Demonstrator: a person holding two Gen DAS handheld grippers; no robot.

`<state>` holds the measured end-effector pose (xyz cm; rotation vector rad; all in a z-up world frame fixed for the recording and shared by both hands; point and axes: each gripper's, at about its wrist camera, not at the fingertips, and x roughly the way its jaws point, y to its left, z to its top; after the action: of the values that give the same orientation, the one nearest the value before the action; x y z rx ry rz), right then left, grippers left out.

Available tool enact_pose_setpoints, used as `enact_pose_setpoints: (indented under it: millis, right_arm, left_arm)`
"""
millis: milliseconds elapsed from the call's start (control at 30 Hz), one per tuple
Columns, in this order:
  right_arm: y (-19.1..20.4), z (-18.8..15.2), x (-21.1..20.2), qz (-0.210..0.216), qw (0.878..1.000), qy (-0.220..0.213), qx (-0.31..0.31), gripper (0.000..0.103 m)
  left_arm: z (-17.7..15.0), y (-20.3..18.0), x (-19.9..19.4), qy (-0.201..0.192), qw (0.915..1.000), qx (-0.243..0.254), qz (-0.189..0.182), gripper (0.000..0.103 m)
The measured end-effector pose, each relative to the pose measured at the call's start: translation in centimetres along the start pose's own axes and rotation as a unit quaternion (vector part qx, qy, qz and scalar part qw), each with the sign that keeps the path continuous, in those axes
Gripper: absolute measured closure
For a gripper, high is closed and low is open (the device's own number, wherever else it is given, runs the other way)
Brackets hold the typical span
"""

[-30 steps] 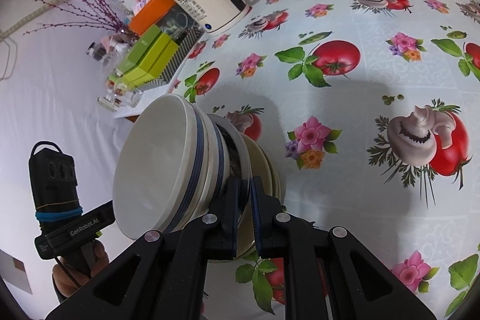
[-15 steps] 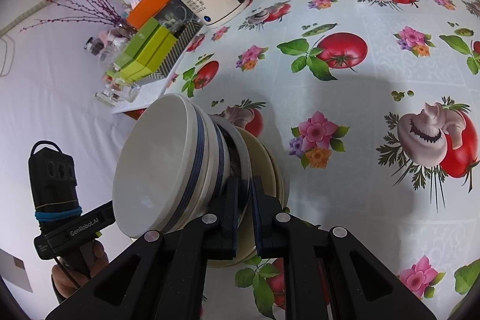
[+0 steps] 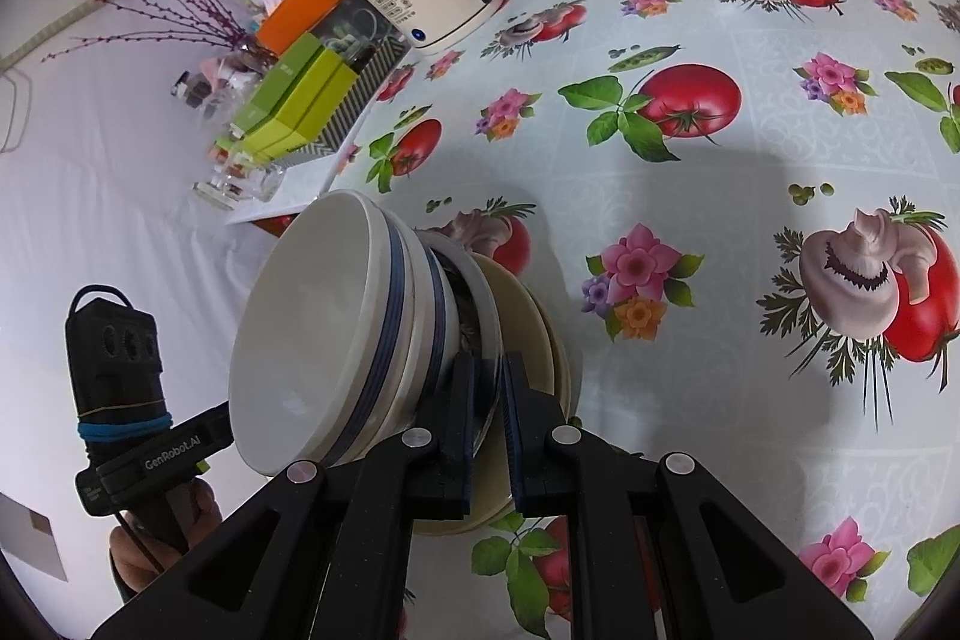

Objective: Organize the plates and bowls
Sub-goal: 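Lower the bowl stack onto the beige plates with both grippers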

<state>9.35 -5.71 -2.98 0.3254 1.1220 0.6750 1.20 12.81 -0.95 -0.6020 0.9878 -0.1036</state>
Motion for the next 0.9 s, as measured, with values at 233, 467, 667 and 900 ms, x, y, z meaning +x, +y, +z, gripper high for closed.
enact_pose_setpoints:
  millis: [233, 467, 667, 900]
  right_arm:
    - [0.03, -0.07, -0.01, -0.001, 1.000, 0.000, -0.002, 0.092]
    - [0.36, -0.33, 0.08, -0.009, 1.000, 0.000, -0.012, 0.092]
    - [0.35, -0.34, 0.18, -0.004, 1.000, 0.001, -0.012, 0.092]
    - [0.12, -0.38, -0.05, -0.007, 1.000, 0.000, -0.010, 0.087]
  left_arm:
    - [-0.12, -0.17, -0.06, -0.004, 1.0000, 0.001, 0.003, 0.093]
    - [-0.23, -0.23, -0.28, -0.005, 0.9999, 0.000, 0.013, 0.093]
    - [-0.24, -0.17, -0.33, -0.006, 0.9999, 0.000, 0.014, 0.093]
    - [-0.29, -0.34, -0.53, -0.012, 0.9997, 0.006, 0.021, 0.091]
